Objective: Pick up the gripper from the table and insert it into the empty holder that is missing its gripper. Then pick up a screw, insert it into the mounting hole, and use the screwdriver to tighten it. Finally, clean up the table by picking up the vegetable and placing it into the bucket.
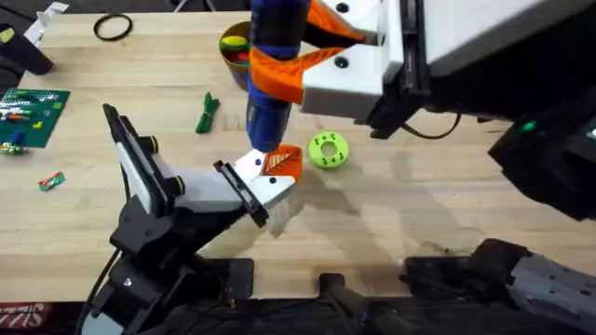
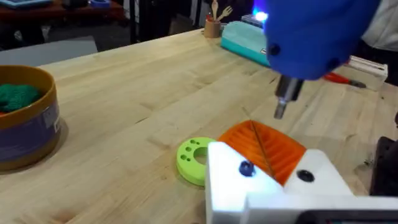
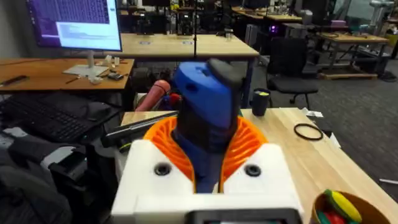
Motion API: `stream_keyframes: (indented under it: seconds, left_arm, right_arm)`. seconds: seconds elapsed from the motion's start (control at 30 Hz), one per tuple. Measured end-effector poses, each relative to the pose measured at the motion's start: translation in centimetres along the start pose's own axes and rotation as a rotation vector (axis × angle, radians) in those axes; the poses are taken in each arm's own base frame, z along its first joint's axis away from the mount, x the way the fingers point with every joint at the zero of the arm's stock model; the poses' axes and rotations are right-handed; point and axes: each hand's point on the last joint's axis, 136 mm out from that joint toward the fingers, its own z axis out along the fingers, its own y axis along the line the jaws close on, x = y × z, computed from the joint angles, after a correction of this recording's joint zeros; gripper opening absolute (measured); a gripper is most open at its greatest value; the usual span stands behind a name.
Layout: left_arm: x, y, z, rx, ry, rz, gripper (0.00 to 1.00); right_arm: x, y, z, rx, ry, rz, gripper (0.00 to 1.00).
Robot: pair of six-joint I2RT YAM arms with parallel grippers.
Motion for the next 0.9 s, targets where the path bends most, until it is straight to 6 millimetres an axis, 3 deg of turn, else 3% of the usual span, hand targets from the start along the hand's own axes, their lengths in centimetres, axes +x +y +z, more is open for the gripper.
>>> stream_keyframes:
  seconds: [0.5, 0.9]
  left_arm:
    - [0.0, 0.0, 0.0, 0.000, 0.000, 0.000, 0.015]
    - [0.0, 0.0, 0.0, 0.000, 0.000, 0.000, 0.015]
  right_arm:
    - [2.6, -0.7, 1.4, -0.008, 0.050, 0.045, 0.143]
    - [2.6, -0.9, 1.7, -0.009, 0.036, 0.034, 0.142]
